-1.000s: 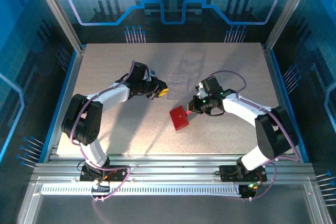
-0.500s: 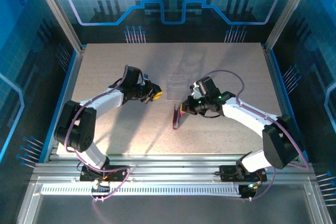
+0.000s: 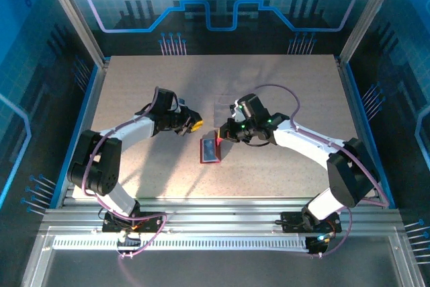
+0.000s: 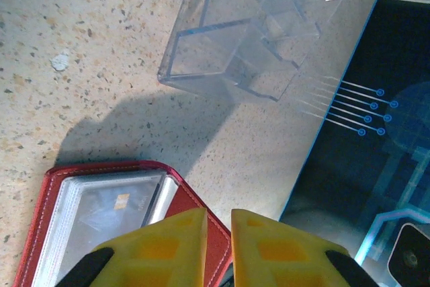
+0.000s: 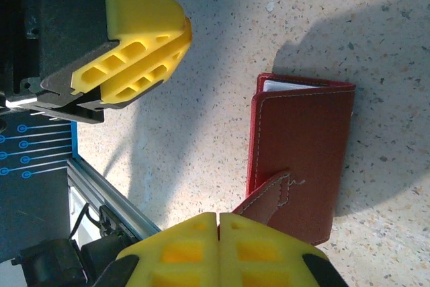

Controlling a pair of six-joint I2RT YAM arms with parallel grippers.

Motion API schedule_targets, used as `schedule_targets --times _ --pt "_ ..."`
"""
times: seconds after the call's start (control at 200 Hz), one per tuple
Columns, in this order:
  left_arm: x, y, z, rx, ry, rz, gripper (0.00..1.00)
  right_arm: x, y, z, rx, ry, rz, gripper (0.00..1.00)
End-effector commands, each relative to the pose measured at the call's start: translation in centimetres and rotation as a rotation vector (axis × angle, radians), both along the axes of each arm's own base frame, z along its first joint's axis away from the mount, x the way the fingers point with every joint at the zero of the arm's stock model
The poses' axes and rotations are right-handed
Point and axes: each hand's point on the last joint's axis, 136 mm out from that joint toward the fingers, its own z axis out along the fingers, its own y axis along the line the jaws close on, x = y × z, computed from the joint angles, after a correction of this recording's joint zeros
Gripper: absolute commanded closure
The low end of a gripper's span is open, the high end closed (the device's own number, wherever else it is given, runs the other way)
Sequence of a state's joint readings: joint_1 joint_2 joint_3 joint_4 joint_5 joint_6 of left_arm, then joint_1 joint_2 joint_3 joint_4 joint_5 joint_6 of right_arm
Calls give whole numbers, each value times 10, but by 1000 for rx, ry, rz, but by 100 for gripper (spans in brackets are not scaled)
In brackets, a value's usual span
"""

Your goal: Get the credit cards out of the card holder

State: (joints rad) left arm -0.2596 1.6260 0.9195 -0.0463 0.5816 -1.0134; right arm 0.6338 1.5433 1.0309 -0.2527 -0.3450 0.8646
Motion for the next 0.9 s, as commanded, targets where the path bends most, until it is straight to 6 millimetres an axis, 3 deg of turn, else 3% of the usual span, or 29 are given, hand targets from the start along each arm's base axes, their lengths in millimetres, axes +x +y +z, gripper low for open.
schedule_targets --times 0.0,0.42,0.896 --pt "-7 -13 1 -26 11 -58 82 6 0 4 -7 -6 -10 100" --pt "-19 -59 -24 -36 57 -98 84 3 -50 -19 -92 38 -46 100" --pt "-39 -100 -43 -24 106 -198 84 -4 -89 -46 -158 74 -88 100"
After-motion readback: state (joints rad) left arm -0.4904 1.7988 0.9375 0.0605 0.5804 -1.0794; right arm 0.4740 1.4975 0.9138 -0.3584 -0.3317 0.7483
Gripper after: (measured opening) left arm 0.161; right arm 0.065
